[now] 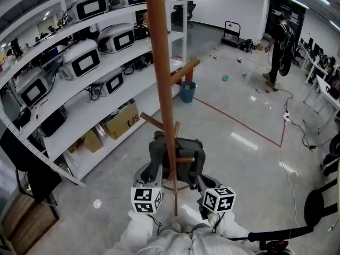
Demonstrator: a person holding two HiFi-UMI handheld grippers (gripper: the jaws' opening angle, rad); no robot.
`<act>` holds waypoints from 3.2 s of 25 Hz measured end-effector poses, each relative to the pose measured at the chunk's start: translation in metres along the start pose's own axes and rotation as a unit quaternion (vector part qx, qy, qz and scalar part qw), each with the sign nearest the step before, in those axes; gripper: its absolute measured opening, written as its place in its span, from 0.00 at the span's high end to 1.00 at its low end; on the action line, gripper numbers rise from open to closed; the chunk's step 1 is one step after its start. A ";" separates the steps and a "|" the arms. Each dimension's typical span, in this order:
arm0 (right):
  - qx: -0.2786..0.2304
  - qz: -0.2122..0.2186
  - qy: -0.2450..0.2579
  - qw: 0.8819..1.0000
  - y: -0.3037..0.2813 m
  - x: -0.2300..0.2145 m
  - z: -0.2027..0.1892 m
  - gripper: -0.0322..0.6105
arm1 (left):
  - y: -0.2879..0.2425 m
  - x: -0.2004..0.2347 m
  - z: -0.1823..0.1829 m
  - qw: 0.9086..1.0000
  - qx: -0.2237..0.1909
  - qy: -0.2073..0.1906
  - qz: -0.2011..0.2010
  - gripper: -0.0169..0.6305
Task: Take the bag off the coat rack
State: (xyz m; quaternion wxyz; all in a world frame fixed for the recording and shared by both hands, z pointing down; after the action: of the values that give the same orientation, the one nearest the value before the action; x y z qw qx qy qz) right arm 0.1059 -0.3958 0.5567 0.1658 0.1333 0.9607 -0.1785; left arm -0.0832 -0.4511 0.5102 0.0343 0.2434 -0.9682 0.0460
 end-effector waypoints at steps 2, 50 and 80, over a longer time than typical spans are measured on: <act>-0.002 -0.010 -0.001 1.000 -0.001 -0.002 0.001 0.93 | -0.012 0.006 0.005 1.000 -0.004 -0.024 -0.012 0.80; -0.015 -0.126 -0.056 0.990 0.003 -0.056 0.000 0.93 | -0.109 -0.006 0.026 0.973 -0.021 -0.082 -0.216 0.95; -0.028 -0.178 -0.089 0.979 0.034 -0.084 -0.003 0.93 | -0.173 0.009 0.086 0.976 -0.076 -0.038 -0.201 0.95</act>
State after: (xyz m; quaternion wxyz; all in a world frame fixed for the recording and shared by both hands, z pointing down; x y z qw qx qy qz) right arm 0.1926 -0.3807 0.5798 0.2200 -0.0615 0.9550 -0.1891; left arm -0.0130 -0.6161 0.4384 0.0250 0.4317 -0.9005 -0.0451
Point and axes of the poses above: the fingertips, and each gripper's own axes: y backward along the fingers, x to its left, z out of its top, the point moved 3 cm from there along y, backward along the fingers, and after that the axes turned 7 degrees about -x, right-handed, at the moved point
